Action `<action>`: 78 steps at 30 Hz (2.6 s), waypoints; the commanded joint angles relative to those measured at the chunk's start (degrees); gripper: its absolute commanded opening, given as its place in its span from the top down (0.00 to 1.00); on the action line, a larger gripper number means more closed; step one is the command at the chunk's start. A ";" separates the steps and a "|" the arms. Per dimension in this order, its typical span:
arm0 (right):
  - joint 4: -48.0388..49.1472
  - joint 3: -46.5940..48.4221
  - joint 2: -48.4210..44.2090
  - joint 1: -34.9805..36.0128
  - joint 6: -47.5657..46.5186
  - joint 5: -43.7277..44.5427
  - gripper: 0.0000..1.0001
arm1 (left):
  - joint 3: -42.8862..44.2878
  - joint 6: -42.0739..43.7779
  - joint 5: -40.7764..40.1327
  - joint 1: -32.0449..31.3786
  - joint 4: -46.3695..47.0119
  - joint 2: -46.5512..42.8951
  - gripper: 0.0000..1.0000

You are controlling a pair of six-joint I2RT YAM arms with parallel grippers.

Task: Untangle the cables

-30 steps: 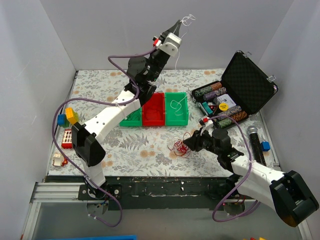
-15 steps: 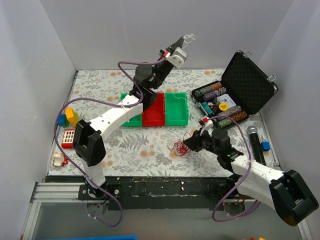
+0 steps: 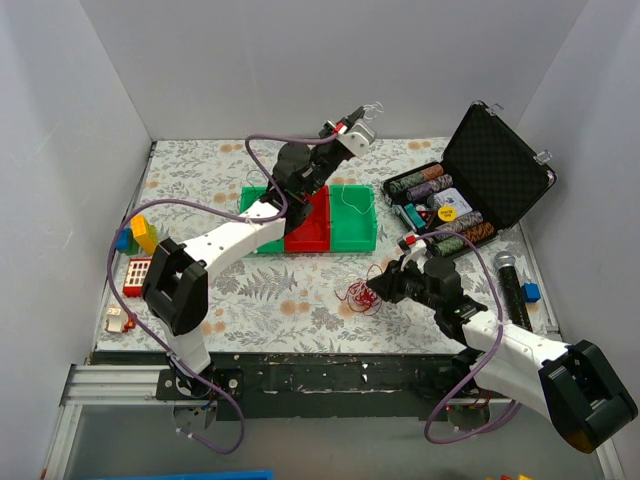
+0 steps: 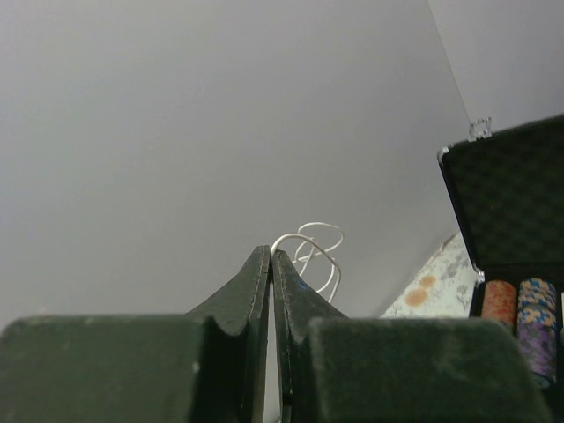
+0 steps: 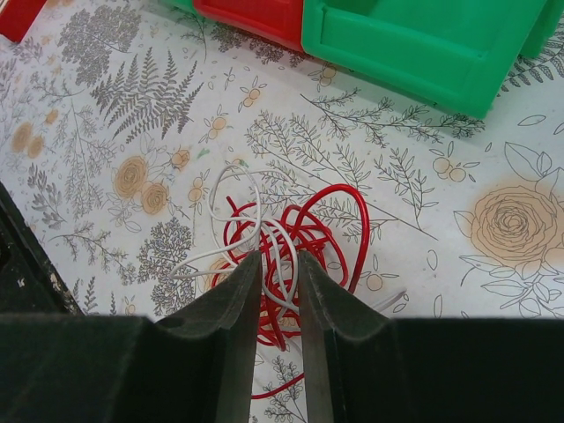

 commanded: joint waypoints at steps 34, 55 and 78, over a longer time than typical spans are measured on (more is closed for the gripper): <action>0.62 -0.43 -1.71 0.25 -0.67 0.53 0.72 | 3.07 7.11 2.66 0.18 9.67 -5.40 1.00; 0.09 -0.78 -2.68 0.34 -0.67 1.14 0.72 | -19.86 11.76 2.65 1.15 7.22 -8.92 1.00; -0.44 -1.40 -4.26 0.16 -0.32 2.73 0.73 | -23.58 22.32 15.75 0.89 -13.08 0.74 1.00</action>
